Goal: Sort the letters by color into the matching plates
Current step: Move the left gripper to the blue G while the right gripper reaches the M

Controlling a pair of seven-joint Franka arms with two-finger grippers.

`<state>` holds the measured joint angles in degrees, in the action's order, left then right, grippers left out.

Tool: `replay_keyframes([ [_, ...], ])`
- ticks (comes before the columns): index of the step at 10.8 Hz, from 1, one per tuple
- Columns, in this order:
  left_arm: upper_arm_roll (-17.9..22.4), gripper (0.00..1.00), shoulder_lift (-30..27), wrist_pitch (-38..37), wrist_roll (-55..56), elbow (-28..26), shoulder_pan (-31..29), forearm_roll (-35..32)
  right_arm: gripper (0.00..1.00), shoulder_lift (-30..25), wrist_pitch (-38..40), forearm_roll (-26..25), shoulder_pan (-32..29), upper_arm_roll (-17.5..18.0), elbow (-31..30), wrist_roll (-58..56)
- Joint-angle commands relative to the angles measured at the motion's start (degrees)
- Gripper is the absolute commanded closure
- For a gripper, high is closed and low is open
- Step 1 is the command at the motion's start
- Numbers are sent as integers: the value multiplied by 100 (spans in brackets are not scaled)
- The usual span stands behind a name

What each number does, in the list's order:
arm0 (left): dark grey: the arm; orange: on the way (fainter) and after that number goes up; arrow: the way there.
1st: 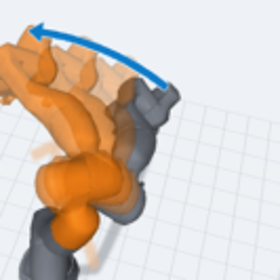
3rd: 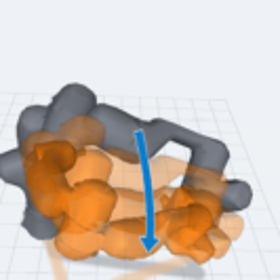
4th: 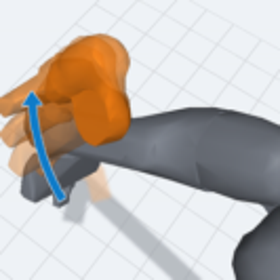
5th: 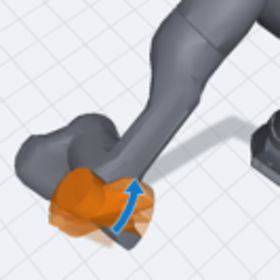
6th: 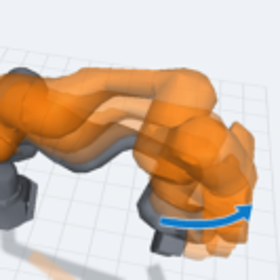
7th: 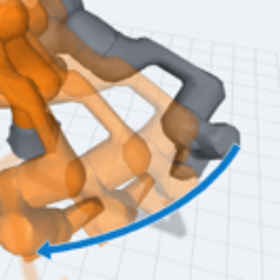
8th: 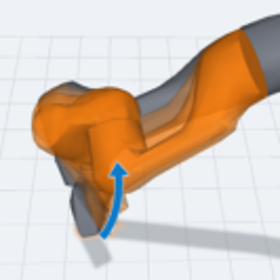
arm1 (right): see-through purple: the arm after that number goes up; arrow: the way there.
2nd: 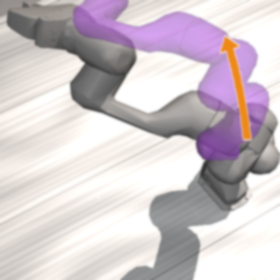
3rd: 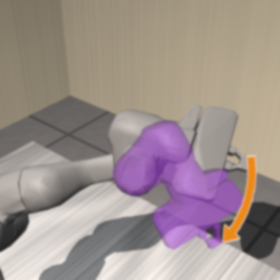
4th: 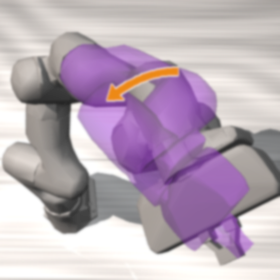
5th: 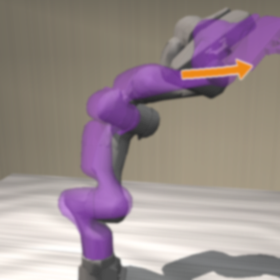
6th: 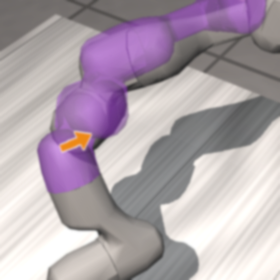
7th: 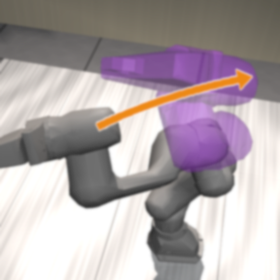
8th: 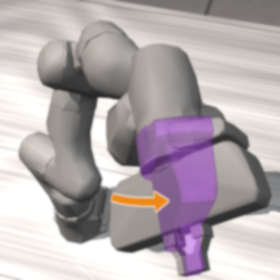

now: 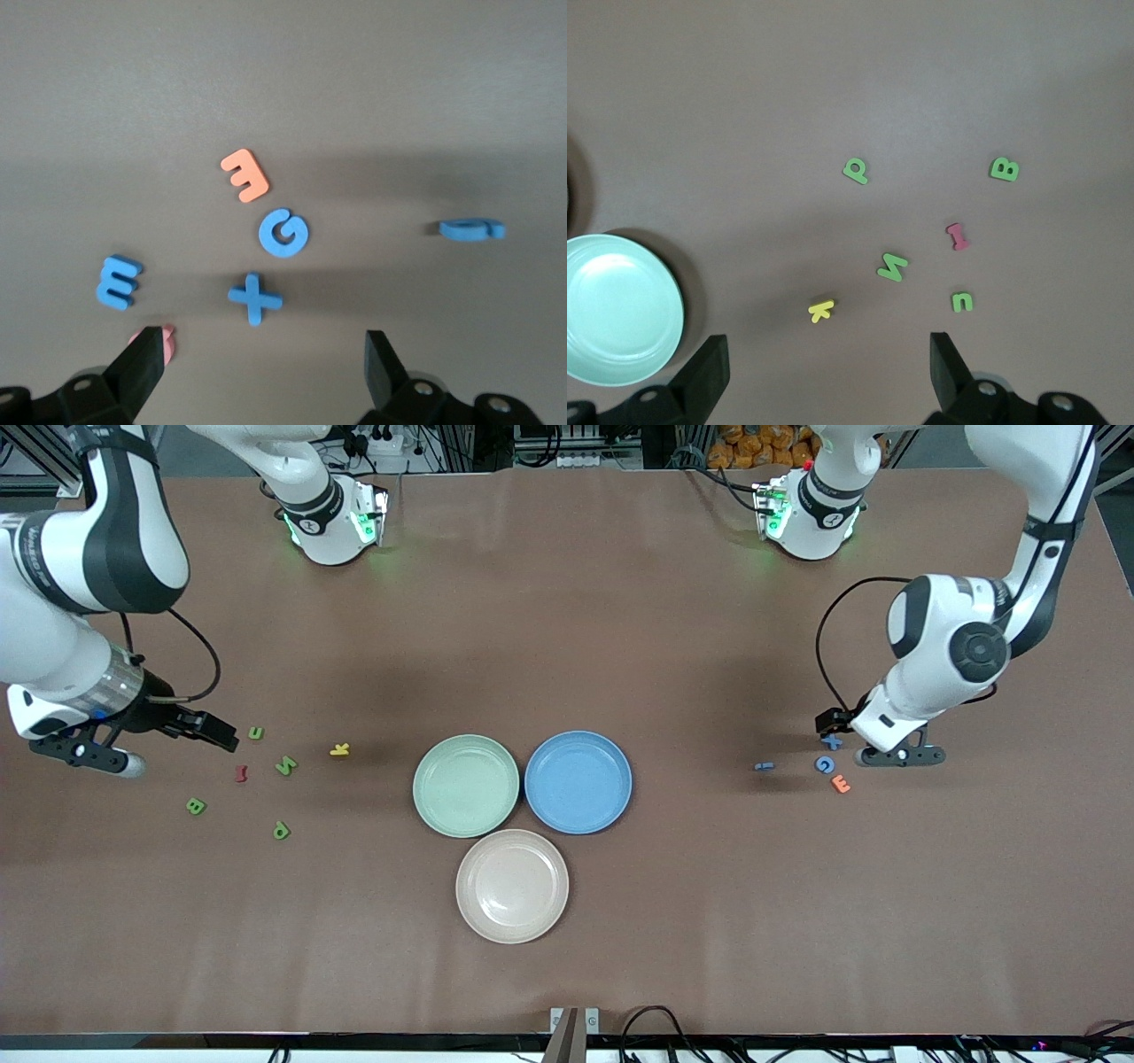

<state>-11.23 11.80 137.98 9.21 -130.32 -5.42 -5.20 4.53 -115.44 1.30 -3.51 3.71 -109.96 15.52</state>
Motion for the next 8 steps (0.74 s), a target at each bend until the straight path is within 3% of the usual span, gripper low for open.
replay_keyframes([
  [1,-19,0,550,483,739,103,24,-649,0,285,-328,160,-36,15,-60,705],
  [4,-19,0,867,721,749,278,-3,-649,0,391,-1048,160,-123,15,-472,1031],
  [8,-19,0,1149,870,775,437,6,-649,0,803,-1419,160,-150,7,-509,1225],
])
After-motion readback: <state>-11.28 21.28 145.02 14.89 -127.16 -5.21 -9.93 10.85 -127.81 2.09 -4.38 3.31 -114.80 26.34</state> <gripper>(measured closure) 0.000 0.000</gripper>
